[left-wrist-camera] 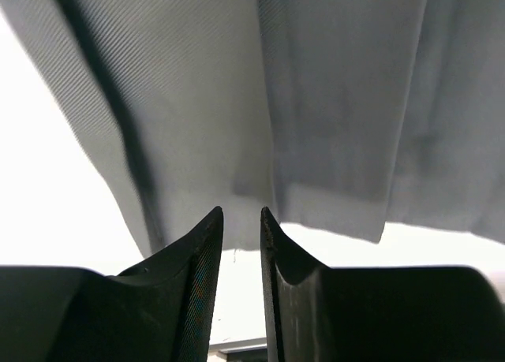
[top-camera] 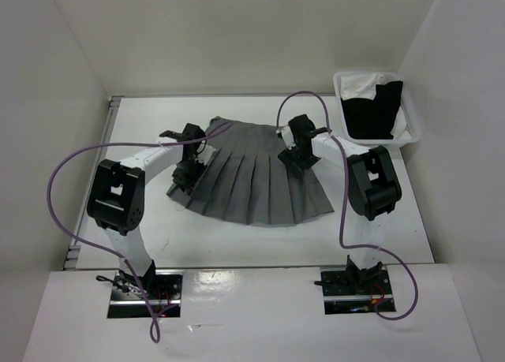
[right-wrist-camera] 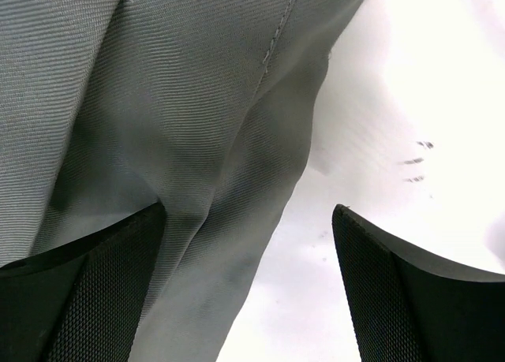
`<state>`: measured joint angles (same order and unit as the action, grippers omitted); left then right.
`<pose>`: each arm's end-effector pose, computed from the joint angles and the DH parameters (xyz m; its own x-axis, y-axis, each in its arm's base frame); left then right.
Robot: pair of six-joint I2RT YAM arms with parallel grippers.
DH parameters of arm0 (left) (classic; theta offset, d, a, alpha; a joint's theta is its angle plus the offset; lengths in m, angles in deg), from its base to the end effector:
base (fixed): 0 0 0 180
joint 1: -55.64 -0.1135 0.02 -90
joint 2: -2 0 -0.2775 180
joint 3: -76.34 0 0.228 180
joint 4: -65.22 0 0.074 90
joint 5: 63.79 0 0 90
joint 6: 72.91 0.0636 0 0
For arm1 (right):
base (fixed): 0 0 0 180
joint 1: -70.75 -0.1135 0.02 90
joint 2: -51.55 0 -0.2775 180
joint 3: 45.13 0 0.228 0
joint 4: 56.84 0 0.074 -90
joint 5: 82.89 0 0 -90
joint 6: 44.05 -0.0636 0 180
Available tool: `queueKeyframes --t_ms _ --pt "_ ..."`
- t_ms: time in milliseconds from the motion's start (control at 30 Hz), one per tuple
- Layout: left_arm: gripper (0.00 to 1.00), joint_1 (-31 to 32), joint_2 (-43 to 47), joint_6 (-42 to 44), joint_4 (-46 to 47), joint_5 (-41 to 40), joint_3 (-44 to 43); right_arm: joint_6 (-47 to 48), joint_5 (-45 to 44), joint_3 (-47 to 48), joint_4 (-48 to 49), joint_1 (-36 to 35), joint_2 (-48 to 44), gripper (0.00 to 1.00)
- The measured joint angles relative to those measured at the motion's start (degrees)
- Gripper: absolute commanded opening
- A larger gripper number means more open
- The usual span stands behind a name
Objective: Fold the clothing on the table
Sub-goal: Flatten the skirt out
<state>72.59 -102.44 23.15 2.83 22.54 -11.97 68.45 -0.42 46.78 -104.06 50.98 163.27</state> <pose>0.3222 -0.0939 0.1842 -0.9028 0.3853 -0.1913 0.3762 0.9228 0.0834 0.3705 0.1243 0.1678 -0.6906 -0.6514 -0.3144 -0.5969 0.7587 -0.2608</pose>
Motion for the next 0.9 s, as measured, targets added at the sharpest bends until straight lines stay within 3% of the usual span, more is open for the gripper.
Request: queueKeyframes --t_ms 233,333,400,467,733,900 --pt "0.34 0.1 3.3 1.0 -1.9 -0.1 0.0 2.6 -5.7 -3.4 0.3 0.3 -2.7 0.91" --pt "0.45 -0.2 5.0 1.5 -2.7 -0.2 -0.7 3.9 -7.2 -4.3 0.2 1.3 -4.3 0.92" --pt "0.62 -0.6 5.7 1.7 -2.7 0.2 -1.9 4.1 -6.9 -4.2 -0.1 2.0 -5.6 0.93" --pt "0.66 -1.2 5.9 1.7 -1.5 1.2 -3.2 4.1 -5.0 -3.2 -1.4 2.6 -7.1 0.94" --pt "0.64 -1.4 -0.3 1.6 9.1 3.0 -10.3 1.4 5.1 3.1 -2.7 2.8 -12.0 0.94" --pt "0.44 -0.1 -10.7 2.6 15.0 2.7 -19.3 -1.2 8.0 3.8 -2.3 2.8 -11.7 0.94"
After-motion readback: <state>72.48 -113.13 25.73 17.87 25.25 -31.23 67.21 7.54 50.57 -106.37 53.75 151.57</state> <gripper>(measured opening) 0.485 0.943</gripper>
